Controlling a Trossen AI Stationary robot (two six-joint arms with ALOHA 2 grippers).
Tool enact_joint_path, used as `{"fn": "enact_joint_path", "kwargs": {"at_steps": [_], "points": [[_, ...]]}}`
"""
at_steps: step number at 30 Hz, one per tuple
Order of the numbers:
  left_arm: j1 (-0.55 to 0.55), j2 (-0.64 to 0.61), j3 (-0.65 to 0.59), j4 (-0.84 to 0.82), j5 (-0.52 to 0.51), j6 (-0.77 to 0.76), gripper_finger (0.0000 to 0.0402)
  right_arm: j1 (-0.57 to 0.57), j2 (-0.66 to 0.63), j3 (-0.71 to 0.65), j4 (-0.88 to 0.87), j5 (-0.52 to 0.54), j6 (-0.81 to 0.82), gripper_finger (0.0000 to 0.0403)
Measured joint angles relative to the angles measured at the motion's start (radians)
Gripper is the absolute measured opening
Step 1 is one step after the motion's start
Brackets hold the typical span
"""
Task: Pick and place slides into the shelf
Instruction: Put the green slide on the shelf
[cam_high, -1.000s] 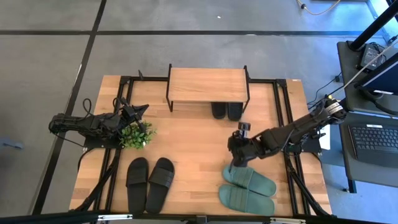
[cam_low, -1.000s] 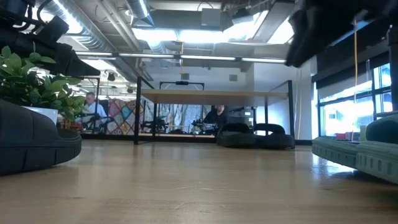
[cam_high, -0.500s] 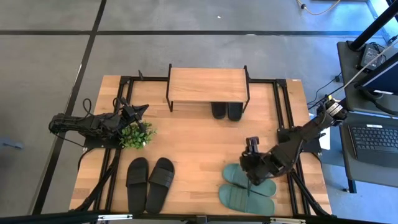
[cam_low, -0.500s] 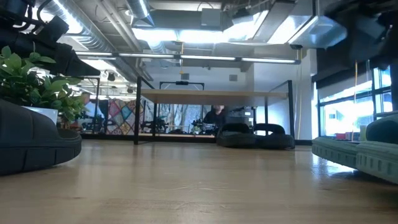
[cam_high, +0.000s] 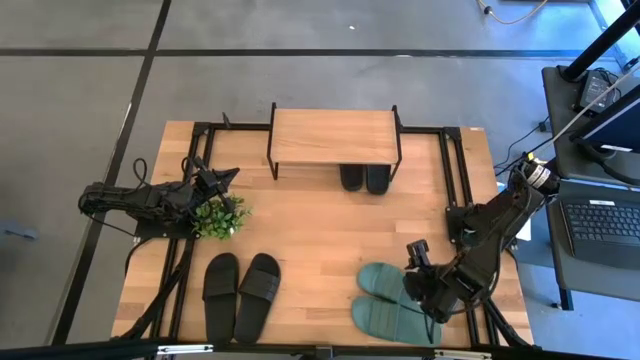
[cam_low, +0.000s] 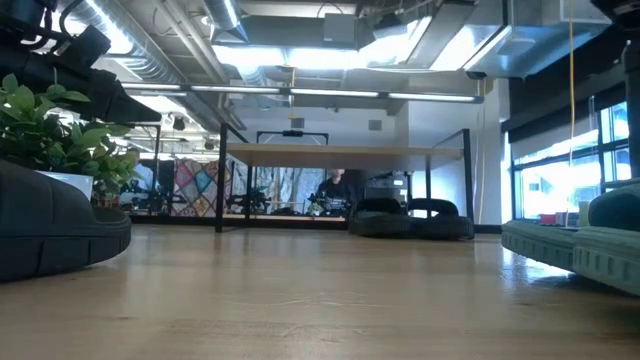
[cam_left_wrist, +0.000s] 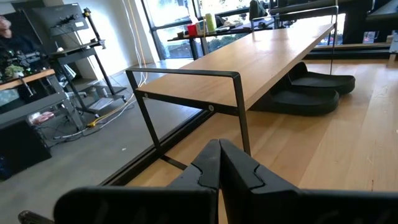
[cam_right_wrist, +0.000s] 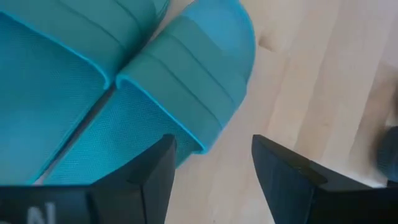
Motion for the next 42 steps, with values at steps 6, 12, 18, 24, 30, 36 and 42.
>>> {"fn": "enact_joint_path", "kwargs": {"at_steps": [6,12,18,24,30,36,42], "points": [[0.0,0.0,0.0,0.0,0.0,0.0,0.0,0.003,0.0,-0.093,0.126,0.026,-0.026,0.0211],[0.0,0.0,0.0,0.0,0.0,0.0,0.0,0.003,0.001,-0.2,0.244,0.026,-0.026,0.0211],[0.0,0.0,0.0,0.0,0.0,0.0,0.0,0.003,0.001,-0.292,0.377,0.032,-0.037,0.0211],[0.0,0.0,0.0,0.0,0.0,0.0,0.0,-0.014,0.0,-0.329,0.453,0.074,-0.11,0.0211],[0.0,0.0,0.0,0.0,0.0,0.0,0.0,-0.047,0.001,-0.359,0.48,0.216,-0.216,0.0211],[0.0,0.0,0.0,0.0,0.0,-0.001,0.0,-0.104,0.001,-0.405,0.617,0.236,-0.355,0.0211],[0.0,0.0,0.0,0.0,0.0,0.0,0.0,-0.134,0.001,-0.437,0.706,0.236,-0.365,0.0211]]}}
